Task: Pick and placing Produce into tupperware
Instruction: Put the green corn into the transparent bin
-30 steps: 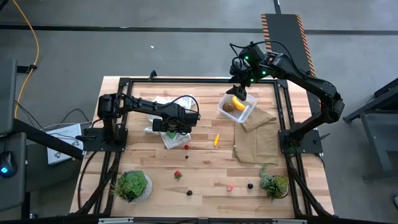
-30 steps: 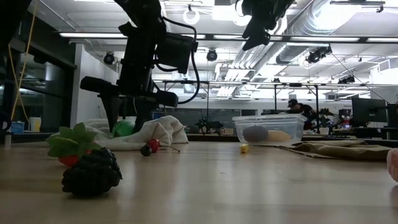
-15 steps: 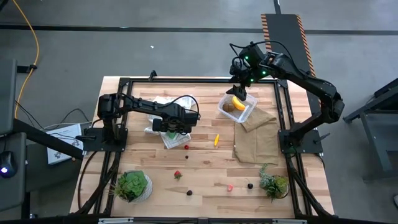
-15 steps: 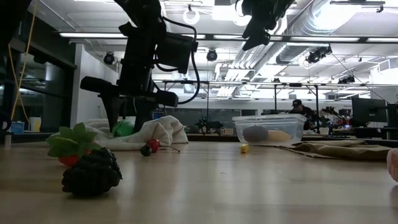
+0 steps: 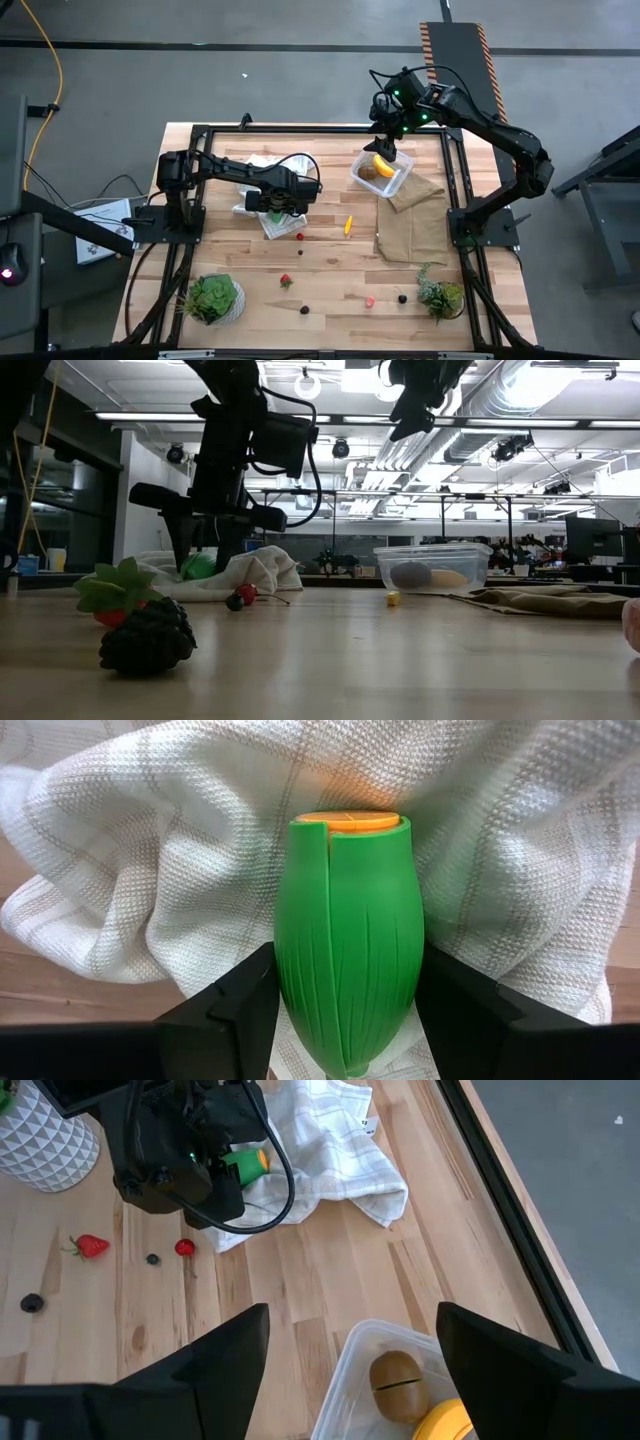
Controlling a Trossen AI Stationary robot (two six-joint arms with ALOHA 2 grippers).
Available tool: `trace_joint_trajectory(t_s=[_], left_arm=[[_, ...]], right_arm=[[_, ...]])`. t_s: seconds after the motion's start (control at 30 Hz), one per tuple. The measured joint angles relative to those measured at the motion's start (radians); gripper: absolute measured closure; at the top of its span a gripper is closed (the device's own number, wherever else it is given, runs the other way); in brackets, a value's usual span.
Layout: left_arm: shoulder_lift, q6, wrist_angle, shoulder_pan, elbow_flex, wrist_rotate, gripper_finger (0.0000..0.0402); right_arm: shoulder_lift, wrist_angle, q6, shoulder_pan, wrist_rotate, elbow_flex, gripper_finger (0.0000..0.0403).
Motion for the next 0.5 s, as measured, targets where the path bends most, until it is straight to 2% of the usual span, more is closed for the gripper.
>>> trace_joint_trajectory(t_s=[0.5], left_arm=[[0.0, 0.04, -0.022, 0.0, 0.022, 0.002, 0.0219]], right_arm=[[0.0, 0.0, 0.0, 0.0, 0.0, 0.0, 0.0124]])
